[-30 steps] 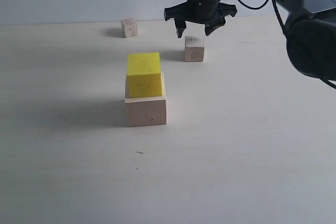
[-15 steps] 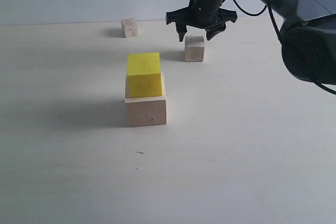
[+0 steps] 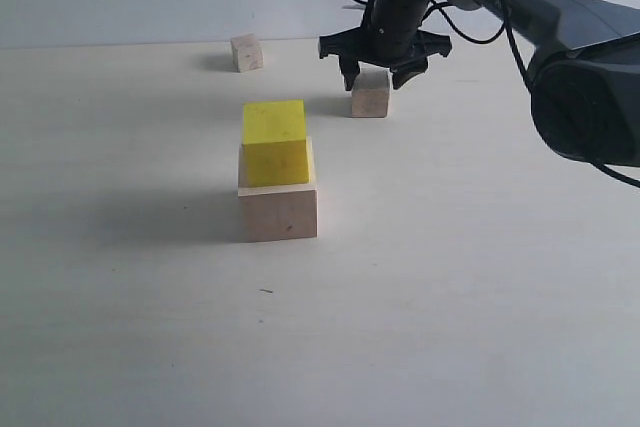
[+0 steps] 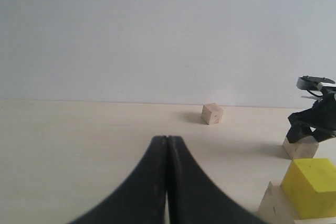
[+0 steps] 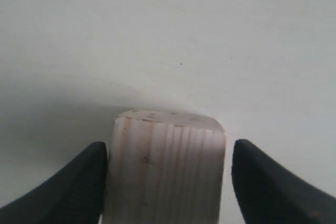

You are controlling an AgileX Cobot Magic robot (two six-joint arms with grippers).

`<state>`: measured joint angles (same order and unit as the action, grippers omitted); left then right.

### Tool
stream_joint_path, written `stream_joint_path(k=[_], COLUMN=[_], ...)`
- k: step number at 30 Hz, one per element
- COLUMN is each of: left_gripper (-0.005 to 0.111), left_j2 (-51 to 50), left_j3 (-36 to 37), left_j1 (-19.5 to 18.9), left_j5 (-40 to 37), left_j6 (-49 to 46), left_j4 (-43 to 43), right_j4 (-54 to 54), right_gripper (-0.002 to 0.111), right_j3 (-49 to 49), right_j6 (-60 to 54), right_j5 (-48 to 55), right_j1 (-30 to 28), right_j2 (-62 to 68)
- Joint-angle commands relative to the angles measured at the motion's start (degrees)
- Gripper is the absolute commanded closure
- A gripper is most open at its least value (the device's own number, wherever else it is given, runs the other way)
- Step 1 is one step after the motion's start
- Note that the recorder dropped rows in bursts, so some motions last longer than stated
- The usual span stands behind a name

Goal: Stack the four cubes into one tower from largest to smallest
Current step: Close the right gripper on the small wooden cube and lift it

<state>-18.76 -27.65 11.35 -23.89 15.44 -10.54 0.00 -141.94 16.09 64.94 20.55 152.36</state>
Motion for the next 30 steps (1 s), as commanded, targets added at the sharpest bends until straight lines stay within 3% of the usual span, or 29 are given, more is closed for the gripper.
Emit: stream_joint_path(k=[1, 4, 7, 12, 20, 30], left_gripper=[0.107, 0.107, 0.107, 0.107, 0.107, 0.107], left_j2=[0.3, 0.3, 0.3, 0.3, 0.3, 0.3], left_j3=[0.3, 0.3, 0.3, 0.3, 0.3, 0.3], left_j1=[0.0, 0.0, 0.0, 0.0, 0.0, 0.0], left_j5=[0.3, 0.3, 0.3, 0.3, 0.2, -0.2], left_j6=[-0.3, -0.3, -0.3, -0.3, -0.4, -0.4], left_j4=[0.6, 0.6, 0.6, 0.6, 0.6, 0.6], right_j4=[0.0, 0.0, -0.4, -3.6, 0.6, -2.8], right_gripper=[0.068, 0.092, 0.108, 0.108, 0.108, 0.108], right_j3=[-0.4, -0.4, -0.9, -1.8, 0.0, 21.6], right_j6=[0.2, -0.9, -4.4, -7.1, -7.1, -8.1], right_j5=[-0.4, 1.4, 5.0, 5.0, 5.0, 5.0], right_j1=[-0.3, -0.3, -0.3, -0.3, 0.7, 3.9], right_j2=[-0.2, -0.3, -0.8, -4.4, -15.6, -30.3])
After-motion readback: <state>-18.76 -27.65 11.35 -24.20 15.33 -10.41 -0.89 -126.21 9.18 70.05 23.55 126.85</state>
